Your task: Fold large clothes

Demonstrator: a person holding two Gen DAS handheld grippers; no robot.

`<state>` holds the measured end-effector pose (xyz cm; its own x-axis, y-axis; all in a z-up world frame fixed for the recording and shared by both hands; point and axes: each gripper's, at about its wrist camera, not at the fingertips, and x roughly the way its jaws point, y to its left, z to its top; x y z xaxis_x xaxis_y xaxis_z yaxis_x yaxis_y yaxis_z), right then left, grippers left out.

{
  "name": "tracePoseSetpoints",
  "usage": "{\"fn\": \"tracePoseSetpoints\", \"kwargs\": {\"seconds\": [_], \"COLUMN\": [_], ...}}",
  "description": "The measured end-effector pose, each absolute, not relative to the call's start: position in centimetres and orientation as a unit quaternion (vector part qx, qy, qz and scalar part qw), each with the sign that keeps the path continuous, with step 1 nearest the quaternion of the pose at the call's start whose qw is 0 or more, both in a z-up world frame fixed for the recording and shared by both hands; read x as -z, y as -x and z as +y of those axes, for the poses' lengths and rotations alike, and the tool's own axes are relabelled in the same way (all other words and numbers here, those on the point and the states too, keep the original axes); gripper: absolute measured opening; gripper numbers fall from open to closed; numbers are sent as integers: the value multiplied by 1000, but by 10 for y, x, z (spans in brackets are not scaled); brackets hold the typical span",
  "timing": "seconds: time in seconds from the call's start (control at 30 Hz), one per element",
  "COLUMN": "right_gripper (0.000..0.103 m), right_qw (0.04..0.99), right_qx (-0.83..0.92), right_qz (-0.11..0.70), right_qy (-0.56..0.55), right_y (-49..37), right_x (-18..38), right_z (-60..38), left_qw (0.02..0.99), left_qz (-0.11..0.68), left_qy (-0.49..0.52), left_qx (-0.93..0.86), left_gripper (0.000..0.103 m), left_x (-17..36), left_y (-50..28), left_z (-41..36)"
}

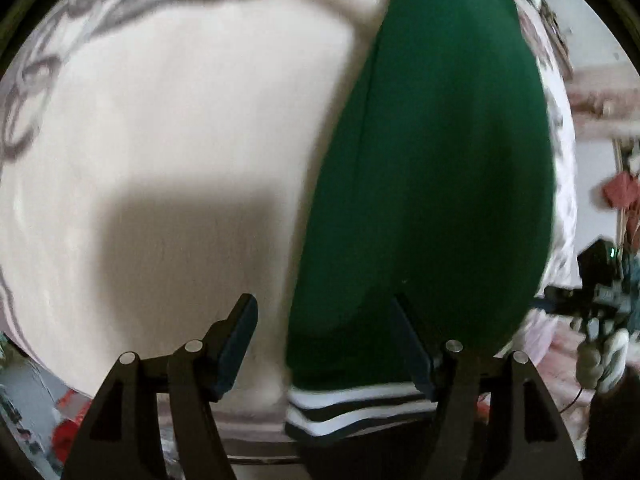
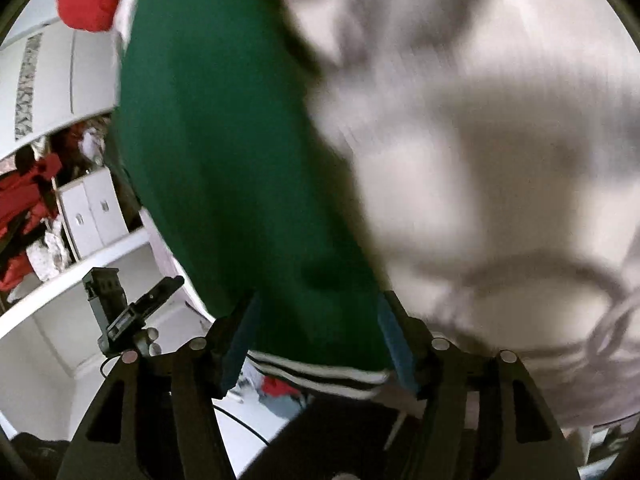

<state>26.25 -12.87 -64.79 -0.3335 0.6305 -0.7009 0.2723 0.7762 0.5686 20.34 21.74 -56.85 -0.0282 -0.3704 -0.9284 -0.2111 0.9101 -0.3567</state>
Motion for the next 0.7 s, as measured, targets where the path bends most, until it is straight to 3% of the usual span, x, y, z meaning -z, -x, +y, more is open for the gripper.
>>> {"fn": "tracePoseSetpoints", "kwargs": {"seconds": [0.17,0.23,0.33,0.7], "right_gripper": [66,76,81,78], "right_qw": [472,463,453,405], "right_qx": [-229,-251,-281,-318], "right_qz": [794,778,766,767], "right_qy": [-308,-341,-360,-384], "right_y": [-218,-210,-202,-168], "right_x": [700,712,718,733], "right_z": [-110,-101,-89,-46], "left_qw": [666,668,669,682], "left_qz": [695,684,677,661], "left_qy": [254,273,285,283], "left_qx": [98,106,110,136], "left_gripper": [66,67,68,67], "left_x": [586,588,591,589], "left_y": [-189,-193,-194,-207], "left_z": [204,202,201,200]}}
